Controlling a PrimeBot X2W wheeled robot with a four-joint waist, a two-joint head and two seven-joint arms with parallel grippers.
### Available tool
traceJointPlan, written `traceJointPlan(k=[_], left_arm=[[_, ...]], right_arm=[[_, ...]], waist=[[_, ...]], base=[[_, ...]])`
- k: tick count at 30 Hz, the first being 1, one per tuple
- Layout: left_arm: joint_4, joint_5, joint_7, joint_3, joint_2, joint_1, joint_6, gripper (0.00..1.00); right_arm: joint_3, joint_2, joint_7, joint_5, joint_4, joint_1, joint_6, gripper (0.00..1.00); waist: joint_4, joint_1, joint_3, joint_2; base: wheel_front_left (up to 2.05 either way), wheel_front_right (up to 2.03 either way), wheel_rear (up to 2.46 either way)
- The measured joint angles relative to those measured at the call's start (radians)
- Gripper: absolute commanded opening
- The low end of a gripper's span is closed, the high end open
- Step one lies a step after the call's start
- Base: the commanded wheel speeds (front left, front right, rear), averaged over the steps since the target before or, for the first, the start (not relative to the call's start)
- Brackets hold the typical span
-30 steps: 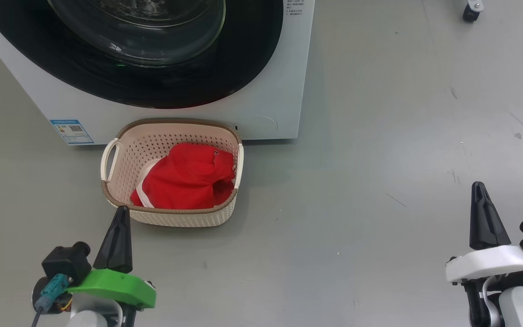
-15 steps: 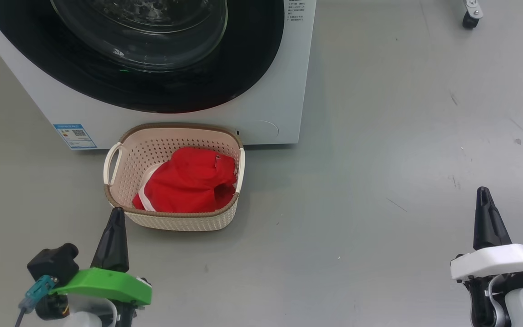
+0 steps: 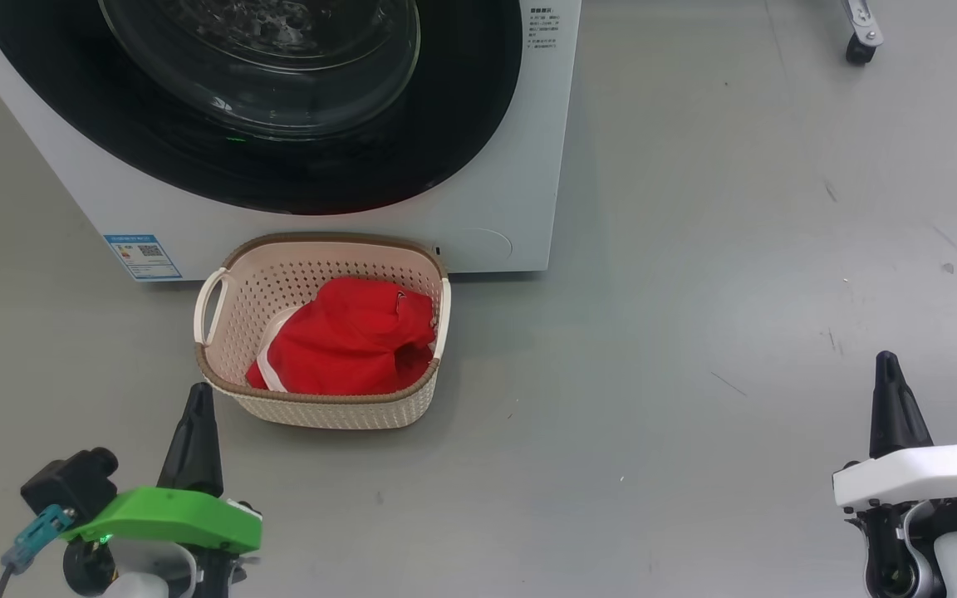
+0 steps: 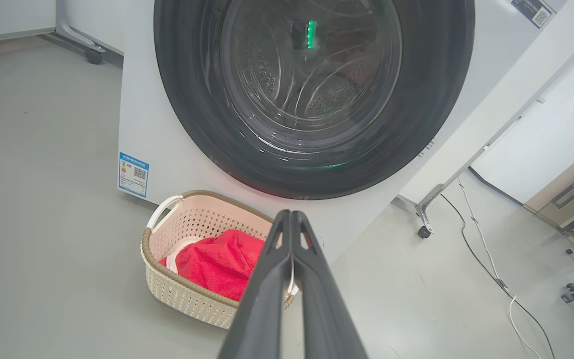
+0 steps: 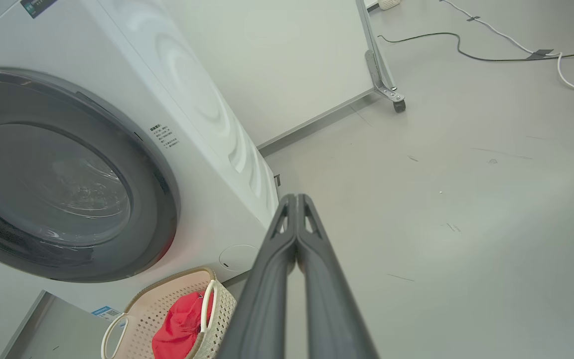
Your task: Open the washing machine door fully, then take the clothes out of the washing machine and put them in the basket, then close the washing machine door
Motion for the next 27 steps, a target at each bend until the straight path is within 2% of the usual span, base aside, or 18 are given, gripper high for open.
traceJointPlan(k=[27], left_arm=[[-0.007, -0.27, 0.078, 0.035, 0.013, 0.006, 0.0, 0.0]], right_arm=[[-0.035, 0.018, 0.083, 0.265, 0.017, -0.003, 0.009, 0.0]], waist=[[0.006, 0.0, -0.03, 0.0]], base=[[0.0, 0.0, 0.0]])
